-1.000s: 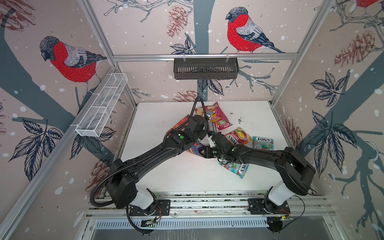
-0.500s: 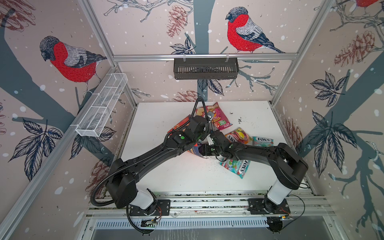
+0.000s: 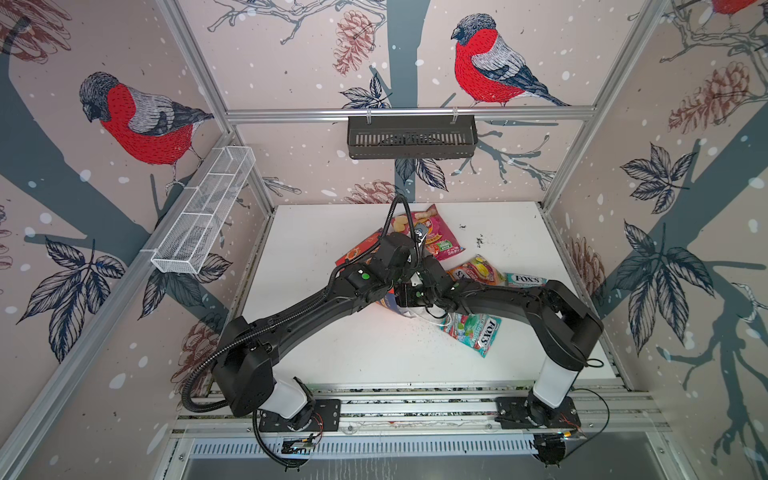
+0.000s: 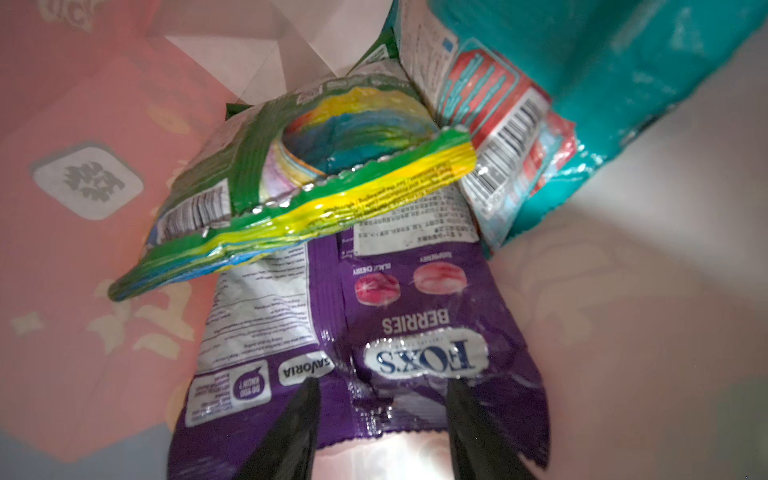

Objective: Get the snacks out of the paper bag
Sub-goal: 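Lower the right gripper into the bag toward the purple Fox's Berries packet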

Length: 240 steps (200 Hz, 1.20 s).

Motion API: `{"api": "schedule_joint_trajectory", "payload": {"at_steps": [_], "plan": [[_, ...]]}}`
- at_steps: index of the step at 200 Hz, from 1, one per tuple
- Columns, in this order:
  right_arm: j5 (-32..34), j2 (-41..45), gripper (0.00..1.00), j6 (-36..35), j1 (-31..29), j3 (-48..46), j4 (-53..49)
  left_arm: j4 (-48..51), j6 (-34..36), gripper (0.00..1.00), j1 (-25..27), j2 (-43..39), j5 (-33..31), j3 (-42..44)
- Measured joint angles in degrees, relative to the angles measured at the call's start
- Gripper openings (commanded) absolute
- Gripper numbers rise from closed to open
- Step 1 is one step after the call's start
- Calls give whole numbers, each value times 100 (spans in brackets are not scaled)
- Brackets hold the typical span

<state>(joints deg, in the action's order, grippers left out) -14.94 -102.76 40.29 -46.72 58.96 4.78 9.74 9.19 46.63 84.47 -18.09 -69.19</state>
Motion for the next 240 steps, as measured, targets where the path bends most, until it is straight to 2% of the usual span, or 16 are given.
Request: {"api": "schedule_joint_trajectory", "payload": {"at_steps": [32,52,90,110,121,134,146,185,240], "plan": [[83,-109,49,-70,-2,127,-81,-2,2,0,0,-15,-4,17],[160,-160,31,-149,0,173,-131,0,4,0,0,-15,-11,17],[190,-166,7,-229,26,184,-131,-4,7,0,-2,-15,-11,17],[221,-166,2,-284,31,184,-129,-4,7,0,-2,-15,-13,17],[251,-160,4,-295,31,184,-131,-4,9,0,-2,-15,-13,17],[343,-94,27,-313,31,168,-157,-4,11,0,-2,-15,-13,17],[435,31,34,-339,35,127,-203,-2,24,0,-2,-22,-13,17],[846,295,41,-446,48,-37,-293,-15,33,0,7,-39,-24,17],[1062,275,41,-446,52,-79,-496,-17,98,0,7,-39,-28,17]]}}
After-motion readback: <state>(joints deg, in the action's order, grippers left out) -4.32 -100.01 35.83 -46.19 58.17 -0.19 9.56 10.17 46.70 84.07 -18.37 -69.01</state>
